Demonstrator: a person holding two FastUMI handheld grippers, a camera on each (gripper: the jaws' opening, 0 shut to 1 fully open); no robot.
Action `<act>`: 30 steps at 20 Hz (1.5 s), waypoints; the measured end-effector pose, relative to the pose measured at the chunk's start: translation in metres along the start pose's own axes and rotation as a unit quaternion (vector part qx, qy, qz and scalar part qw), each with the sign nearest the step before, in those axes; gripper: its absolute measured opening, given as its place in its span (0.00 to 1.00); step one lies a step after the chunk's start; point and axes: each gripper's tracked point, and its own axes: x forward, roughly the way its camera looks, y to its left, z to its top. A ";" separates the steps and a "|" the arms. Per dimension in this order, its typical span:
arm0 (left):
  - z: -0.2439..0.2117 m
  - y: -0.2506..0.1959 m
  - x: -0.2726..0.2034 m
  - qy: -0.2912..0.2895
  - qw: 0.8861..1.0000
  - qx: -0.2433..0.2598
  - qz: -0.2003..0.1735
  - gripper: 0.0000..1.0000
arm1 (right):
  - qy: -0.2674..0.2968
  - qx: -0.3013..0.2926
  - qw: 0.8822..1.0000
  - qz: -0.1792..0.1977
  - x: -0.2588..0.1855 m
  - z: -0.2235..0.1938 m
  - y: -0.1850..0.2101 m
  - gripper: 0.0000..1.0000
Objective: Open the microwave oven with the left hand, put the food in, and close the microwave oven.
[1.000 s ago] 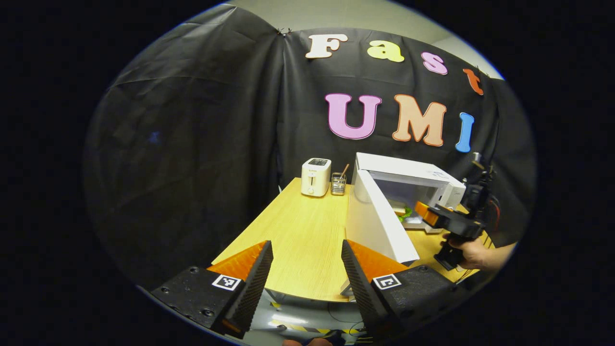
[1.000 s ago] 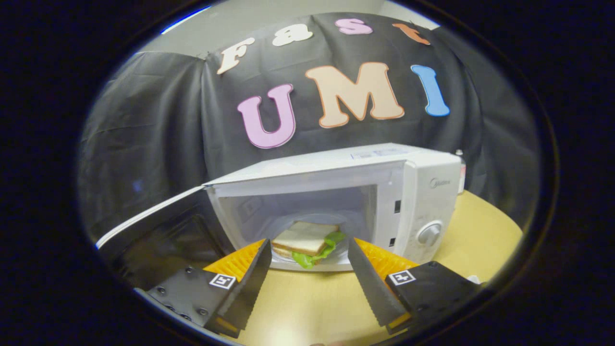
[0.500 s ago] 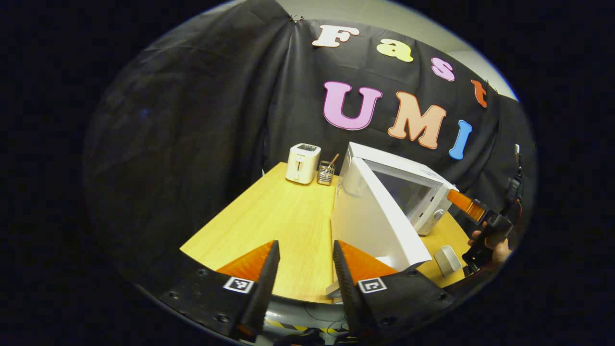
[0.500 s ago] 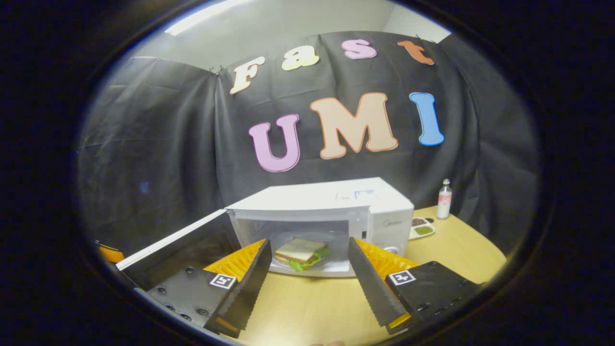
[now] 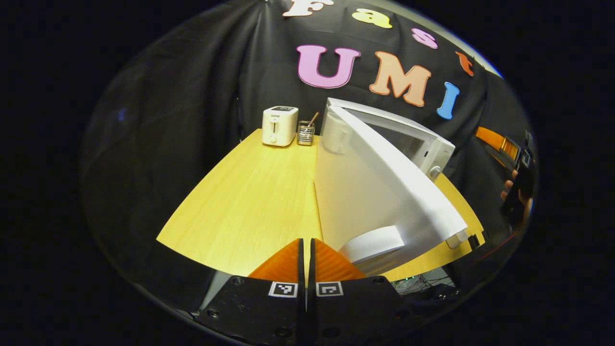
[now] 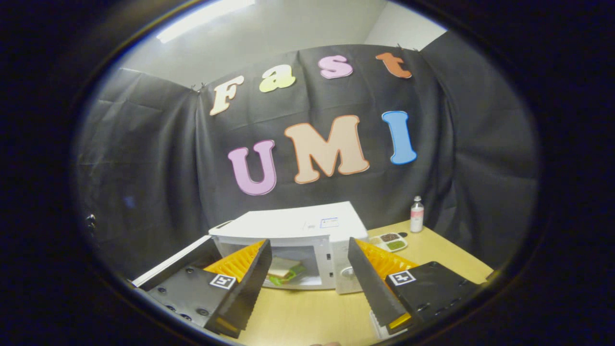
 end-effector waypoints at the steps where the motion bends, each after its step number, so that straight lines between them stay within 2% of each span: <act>1: -0.002 -0.010 0.004 0.003 1.000 -0.001 -0.014 0.00 | -0.002 -0.006 1.000 -0.010 -0.004 0.001 -0.010 0.91; 6: -0.001 -0.038 0.026 0.022 0.999 0.025 -0.035 0.02 | -0.001 -0.005 0.998 -0.057 -0.029 -0.004 -0.052 0.91; 11: 0.004 -0.075 0.044 0.028 0.997 0.030 -0.068 0.00 | 0.006 0.004 0.993 -0.119 -0.058 -0.006 -0.103 0.91; 12: 0.004 -0.080 0.046 0.033 0.997 0.034 -0.069 0.00 | 0.007 0.004 0.992 -0.129 -0.063 -0.007 -0.112 0.92; 13: 0.003 -0.087 0.049 0.037 0.996 0.036 -0.074 0.00 | 0.006 0.005 0.991 -0.137 -0.068 -0.004 -0.118 0.98; 14: 0.003 -0.094 0.050 0.038 0.995 0.037 -0.082 0.00 | 0.003 0.005 0.990 -0.144 -0.072 -0.001 -0.124 0.92; 15: 0.002 -0.101 0.053 0.040 0.994 0.039 -0.091 0.00 | 0.000 0.003 0.989 -0.150 -0.077 0.002 -0.128 0.91; 23: 0.014 -0.161 0.075 0.034 0.988 0.076 -0.129 0.00 | -0.004 -0.013 0.987 -0.162 -0.106 0.006 -0.143 0.92; 24: 0.017 -0.166 0.078 0.032 0.988 0.079 -0.130 0.00 | -0.003 -0.015 0.987 -0.161 -0.108 0.006 -0.145 0.99; 25: 0.021 -0.173 0.082 0.028 0.987 0.082 -0.133 0.00 | -0.003 -0.016 0.987 -0.161 -0.110 0.006 -0.145 0.92; 30: 0.038 -0.203 0.099 0.016 0.984 0.094 -0.149 0.00 | -0.003 -0.015 0.989 -0.146 -0.116 0.009 -0.138 0.92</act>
